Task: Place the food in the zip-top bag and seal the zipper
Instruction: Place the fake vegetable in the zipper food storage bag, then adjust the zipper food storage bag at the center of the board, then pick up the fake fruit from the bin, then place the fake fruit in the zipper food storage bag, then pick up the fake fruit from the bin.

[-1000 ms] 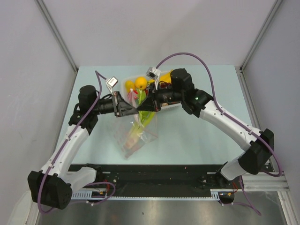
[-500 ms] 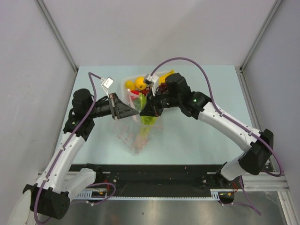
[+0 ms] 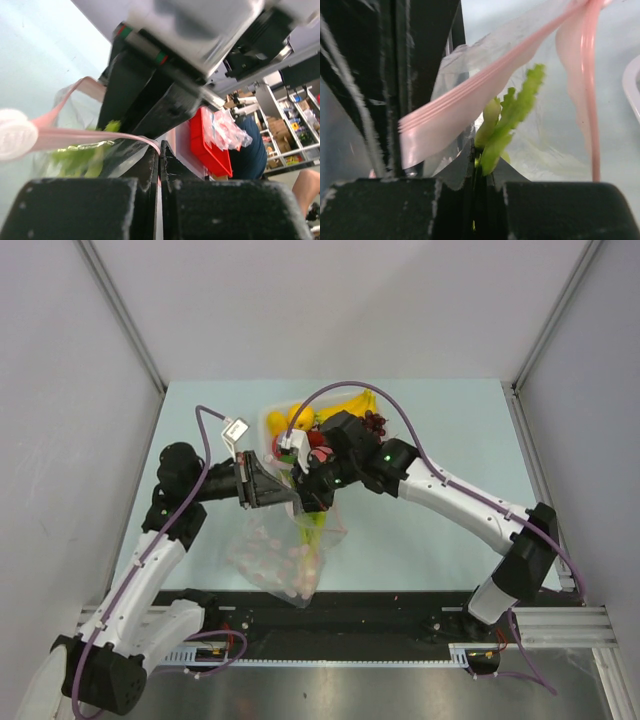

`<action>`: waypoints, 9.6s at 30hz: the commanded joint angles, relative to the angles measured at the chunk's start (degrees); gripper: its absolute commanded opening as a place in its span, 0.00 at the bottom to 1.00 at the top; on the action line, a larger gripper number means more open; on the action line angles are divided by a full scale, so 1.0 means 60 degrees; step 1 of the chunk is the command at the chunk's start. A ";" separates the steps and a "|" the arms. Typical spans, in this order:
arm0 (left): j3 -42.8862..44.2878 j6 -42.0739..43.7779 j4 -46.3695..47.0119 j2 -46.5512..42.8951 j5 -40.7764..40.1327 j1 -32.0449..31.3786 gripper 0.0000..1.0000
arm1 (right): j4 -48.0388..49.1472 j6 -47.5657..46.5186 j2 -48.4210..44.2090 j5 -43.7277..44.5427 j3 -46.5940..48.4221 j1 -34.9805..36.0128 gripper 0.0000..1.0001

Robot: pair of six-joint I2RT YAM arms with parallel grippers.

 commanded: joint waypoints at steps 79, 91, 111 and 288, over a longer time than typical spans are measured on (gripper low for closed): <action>0.3118 0.3828 -0.4497 0.1339 -0.2450 -0.1158 0.02 | -0.0751 0.3668 -0.4298 -0.1705 -0.2281 -0.3694 0.00; 0.3382 0.4064 -0.4895 0.2015 -0.2099 -0.1366 0.00 | -0.0573 0.2910 -0.3667 -0.1826 -0.2837 -0.4793 0.00; 0.3060 0.3844 -0.5247 0.1486 -0.2464 0.0143 0.00 | 0.2224 -0.0266 0.0564 0.1428 0.0574 -0.5306 1.00; 0.3441 0.6672 -0.5555 0.1926 -0.2918 0.0421 0.00 | 0.2938 0.2747 0.3060 0.0537 0.5923 -0.5217 0.00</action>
